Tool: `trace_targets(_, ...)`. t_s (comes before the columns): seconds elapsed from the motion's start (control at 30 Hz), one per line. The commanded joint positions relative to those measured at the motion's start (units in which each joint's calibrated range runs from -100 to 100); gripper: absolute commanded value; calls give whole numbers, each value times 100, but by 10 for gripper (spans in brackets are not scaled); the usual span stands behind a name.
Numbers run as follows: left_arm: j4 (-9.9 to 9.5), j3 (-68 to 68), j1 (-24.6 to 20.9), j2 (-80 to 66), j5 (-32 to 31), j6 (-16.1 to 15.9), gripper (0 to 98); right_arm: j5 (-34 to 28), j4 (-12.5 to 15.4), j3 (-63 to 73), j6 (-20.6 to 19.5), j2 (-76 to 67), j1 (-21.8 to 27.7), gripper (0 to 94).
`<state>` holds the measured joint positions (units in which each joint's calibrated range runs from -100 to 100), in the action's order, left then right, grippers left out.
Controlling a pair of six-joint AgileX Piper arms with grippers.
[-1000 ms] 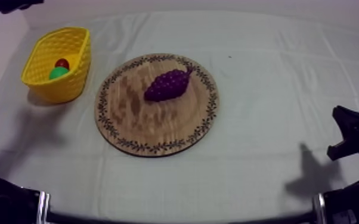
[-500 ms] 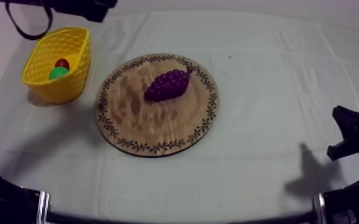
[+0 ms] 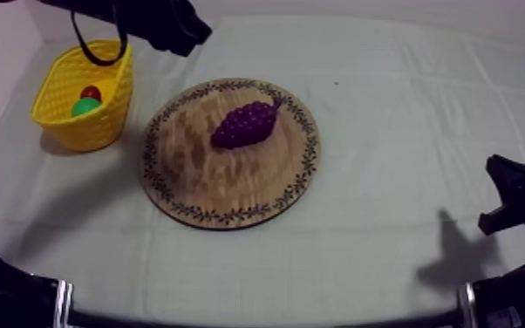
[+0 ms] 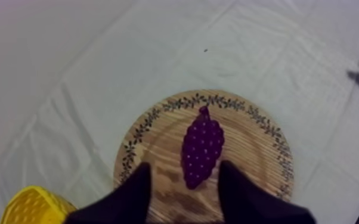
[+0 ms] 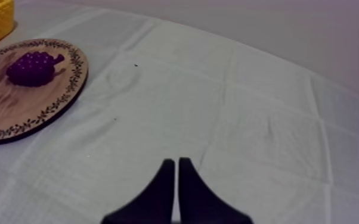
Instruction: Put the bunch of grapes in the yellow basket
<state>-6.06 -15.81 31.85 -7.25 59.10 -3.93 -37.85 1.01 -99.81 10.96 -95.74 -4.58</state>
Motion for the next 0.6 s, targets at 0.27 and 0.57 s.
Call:
trace_targets(0.27, 8, 255, 17, 420, 553, -255, 924, 3, -1, 3, 0, -1, -2, 4)
trace_targets(0.57, 162, 363, -28, 981, 654, -492, 955, 3, -1, 3, 1, -1, -2, 4)
